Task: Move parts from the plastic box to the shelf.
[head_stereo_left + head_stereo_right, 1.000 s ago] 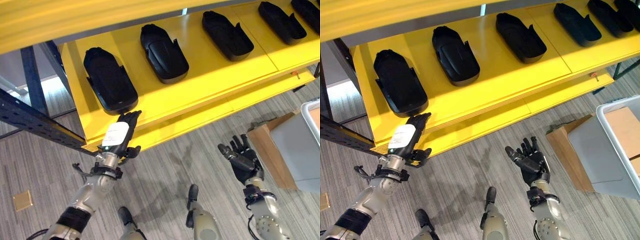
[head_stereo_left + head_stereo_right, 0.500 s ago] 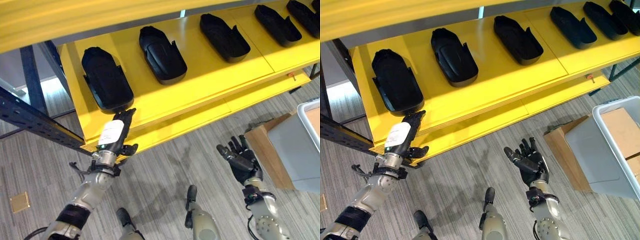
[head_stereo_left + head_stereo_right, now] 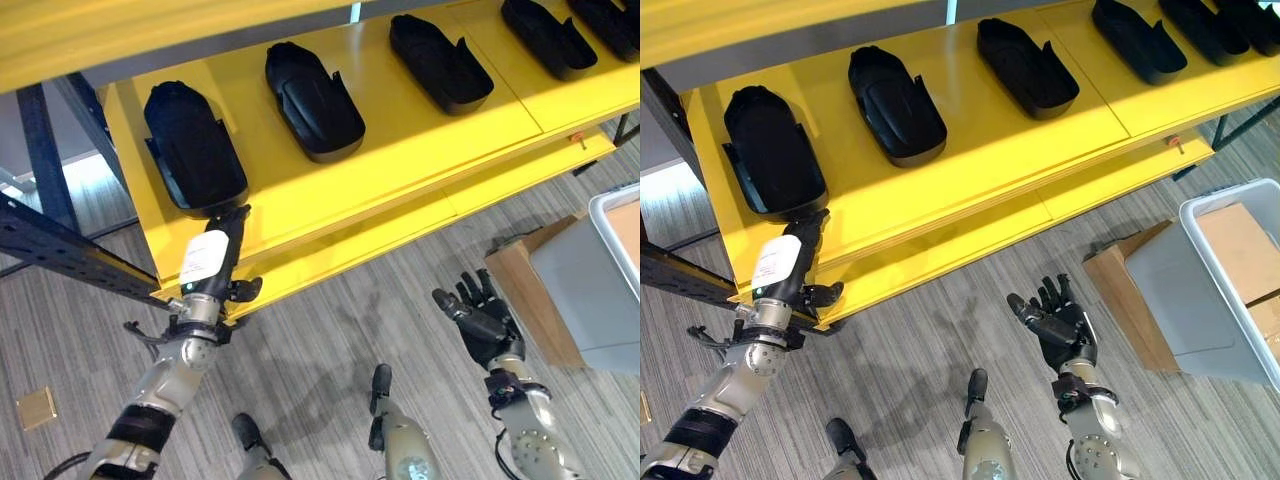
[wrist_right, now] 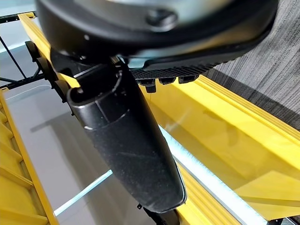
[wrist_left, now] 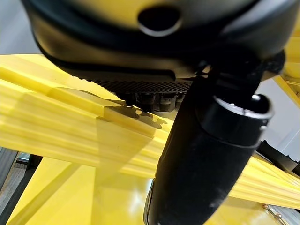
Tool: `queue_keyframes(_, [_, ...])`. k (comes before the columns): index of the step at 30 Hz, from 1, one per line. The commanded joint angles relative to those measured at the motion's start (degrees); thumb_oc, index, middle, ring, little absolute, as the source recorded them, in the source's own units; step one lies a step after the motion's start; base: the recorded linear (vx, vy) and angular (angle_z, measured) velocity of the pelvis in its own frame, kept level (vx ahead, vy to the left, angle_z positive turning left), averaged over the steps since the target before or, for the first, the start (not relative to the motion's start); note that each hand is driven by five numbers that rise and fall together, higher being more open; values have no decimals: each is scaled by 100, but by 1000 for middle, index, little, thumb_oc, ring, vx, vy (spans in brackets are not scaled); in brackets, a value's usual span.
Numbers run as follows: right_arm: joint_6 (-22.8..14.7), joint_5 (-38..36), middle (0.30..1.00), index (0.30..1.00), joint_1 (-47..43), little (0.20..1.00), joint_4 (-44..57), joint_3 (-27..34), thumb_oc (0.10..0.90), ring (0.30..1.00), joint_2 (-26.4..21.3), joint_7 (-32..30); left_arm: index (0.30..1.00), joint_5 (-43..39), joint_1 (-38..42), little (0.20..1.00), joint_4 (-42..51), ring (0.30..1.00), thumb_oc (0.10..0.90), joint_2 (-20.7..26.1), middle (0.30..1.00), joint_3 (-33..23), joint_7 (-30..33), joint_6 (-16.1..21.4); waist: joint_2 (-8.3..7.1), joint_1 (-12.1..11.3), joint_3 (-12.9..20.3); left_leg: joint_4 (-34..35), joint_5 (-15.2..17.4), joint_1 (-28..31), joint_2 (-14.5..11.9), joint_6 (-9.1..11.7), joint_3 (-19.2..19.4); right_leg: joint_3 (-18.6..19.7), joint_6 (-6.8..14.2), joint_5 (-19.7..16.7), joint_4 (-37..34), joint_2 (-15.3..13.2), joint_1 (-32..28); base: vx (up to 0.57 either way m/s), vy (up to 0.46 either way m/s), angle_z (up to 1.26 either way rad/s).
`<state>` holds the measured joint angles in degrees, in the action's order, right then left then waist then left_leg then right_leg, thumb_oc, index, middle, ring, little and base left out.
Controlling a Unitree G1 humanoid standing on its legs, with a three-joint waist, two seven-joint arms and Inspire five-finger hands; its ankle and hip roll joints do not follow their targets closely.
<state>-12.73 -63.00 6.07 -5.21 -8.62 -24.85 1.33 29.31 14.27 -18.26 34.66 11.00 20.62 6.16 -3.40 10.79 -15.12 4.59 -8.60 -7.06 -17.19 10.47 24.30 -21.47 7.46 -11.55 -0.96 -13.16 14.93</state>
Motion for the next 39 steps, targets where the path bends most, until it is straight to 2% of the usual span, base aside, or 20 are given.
queue_keyframes(1, [-393,134,1000,1000,-323,1000,561,317,900,1000,-141,248,1000,-299,412,1000,-198,1000,900,282,1000,-497,276,-38,-132,-57,-40,20,217,544,-265,68,-94,-209,213,395,845,-166,380,0,0,0])
queue_keyframes(39, [-346,158,1000,1000,-276,1000,530,253,900,1000,-301,338,1000,-385,869,1000,-870,1000,900,548,1000,-376,298,-125,-243,8,-68,11,232,497,-235,62,-84,-142,248,319,850,-206,501,0,0,0])
